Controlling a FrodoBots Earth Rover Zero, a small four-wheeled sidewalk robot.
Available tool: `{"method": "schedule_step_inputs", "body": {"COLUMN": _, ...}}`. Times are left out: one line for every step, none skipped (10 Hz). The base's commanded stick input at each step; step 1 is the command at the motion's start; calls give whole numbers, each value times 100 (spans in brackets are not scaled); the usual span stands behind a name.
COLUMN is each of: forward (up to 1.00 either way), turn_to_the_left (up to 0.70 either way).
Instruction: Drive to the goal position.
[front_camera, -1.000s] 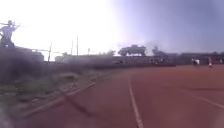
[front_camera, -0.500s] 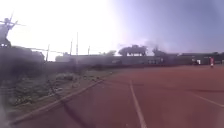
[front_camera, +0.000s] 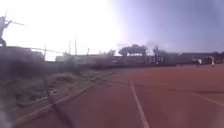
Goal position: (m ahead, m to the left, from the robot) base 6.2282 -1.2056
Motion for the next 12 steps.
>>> {"method": "schedule_step_inputs", "body": {"forward": 50, "turn_to_the_left": -50}}
{"method": "schedule_step_inputs", "body": {"forward": 50, "turn_to_the_left": -50}}
{"method": "schedule_step_inputs", "body": {"forward": 50, "turn_to_the_left": -50}}
{"method": "schedule_step_inputs", "body": {"forward": 50, "turn_to_the_left": -50}}
{"method": "schedule_step_inputs", "body": {"forward": 50, "turn_to_the_left": -50}}
{"method": "schedule_step_inputs", "body": {"forward": 50, "turn_to_the_left": -47}}
{"method": "schedule_step_inputs", "body": {"forward": 50, "turn_to_the_left": -31}}
{"method": "schedule_step_inputs", "body": {"forward": 50, "turn_to_the_left": -16}}
{"method": "schedule_step_inputs", "body": {"forward": 50, "turn_to_the_left": -6}}
{"method": "schedule_step_inputs", "body": {"forward": 50, "turn_to_the_left": 0}}
{"method": "schedule_step_inputs", "body": {"forward": 50, "turn_to_the_left": 0}}
{"method": "schedule_step_inputs", "body": {"forward": 50, "turn_to_the_left": 0}}
